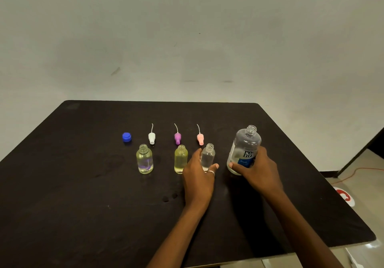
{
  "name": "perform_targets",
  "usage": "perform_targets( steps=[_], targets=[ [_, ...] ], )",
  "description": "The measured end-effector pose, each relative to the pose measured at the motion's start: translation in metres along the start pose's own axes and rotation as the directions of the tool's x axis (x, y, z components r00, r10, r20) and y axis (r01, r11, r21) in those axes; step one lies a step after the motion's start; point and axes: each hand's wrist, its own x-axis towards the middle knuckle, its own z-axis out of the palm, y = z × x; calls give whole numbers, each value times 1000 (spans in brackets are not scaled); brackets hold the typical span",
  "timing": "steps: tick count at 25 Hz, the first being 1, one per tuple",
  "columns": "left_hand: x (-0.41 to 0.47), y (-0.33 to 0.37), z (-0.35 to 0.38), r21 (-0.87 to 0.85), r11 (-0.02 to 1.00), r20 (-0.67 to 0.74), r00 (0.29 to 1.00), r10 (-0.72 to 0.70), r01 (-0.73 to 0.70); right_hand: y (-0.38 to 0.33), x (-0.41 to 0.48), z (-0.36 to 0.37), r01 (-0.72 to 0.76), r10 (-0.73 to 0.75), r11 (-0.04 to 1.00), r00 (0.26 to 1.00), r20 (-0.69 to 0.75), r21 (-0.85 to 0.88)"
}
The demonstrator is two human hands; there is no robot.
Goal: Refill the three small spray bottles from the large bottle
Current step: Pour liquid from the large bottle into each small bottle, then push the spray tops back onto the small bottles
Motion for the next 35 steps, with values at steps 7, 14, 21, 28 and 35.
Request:
perform_targets(
  steps=[7,14,21,28,35],
  targets=[
    [-34,-2,-24,125,990,20,998,-65,62,-21,-4,-41,-54,153,869,975,163,-492],
    [-54,-5,-109,201,976,-108,989,104,-81,-78,-46,-55,324,-153,798,924,350,-508],
    [-13,-39,-161,85,996,-214,976,28,-10,-156,-54,5,637,-570,766,734,370,-83],
    [21,-57,-157,27,998,-38,997,-62,63,-225,50,121,764,-524,558,627,576,-324],
    [27,-66,-155,28,1000,-41,999,-7,8,-218,85,183,724,-367,510,671,644,-464]
  ],
)
